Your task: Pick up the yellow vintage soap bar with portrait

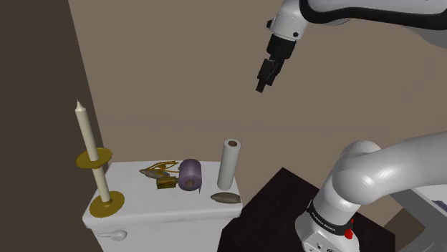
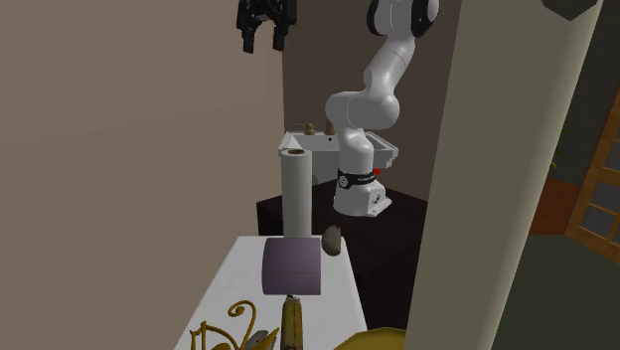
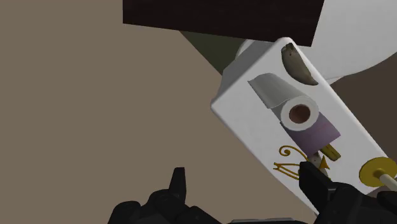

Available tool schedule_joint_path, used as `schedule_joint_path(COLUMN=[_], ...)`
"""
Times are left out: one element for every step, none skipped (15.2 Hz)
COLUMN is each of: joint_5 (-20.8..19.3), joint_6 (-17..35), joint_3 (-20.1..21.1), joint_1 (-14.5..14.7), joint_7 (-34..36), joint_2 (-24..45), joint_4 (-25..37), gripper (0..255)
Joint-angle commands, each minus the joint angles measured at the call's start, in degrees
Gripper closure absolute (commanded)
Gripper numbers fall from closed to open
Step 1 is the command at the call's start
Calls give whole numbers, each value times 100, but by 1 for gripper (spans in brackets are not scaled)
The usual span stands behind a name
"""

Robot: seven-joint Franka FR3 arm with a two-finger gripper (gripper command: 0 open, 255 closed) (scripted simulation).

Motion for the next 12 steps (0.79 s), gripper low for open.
schedule_joint_path(joint_5=[0, 11, 21, 29, 36, 41, 44, 44, 43, 38, 30, 19], joint_6=[0, 154, 307, 460, 613, 764, 914, 1064, 1212, 1359, 1504, 1647], joint_3=[0, 54, 109, 165, 221, 278, 336, 394, 453, 512, 572, 633], joint_1=[0, 49, 98, 145, 191, 237, 281, 324, 365, 406, 445, 482], joint_7=[0, -33, -65, -96, -127, -157, -186, -213, -240, -265, -288, -310], joint_2=[0, 111, 227, 348, 473, 603, 737, 876, 1018, 1164, 1314, 1468], joint_4=[0, -59, -112, -161, -204, -242, -276, -304, -327, -344, -357, -365], gripper=[0, 0, 0, 0, 0, 0, 0, 0, 0, 0, 0, 0])
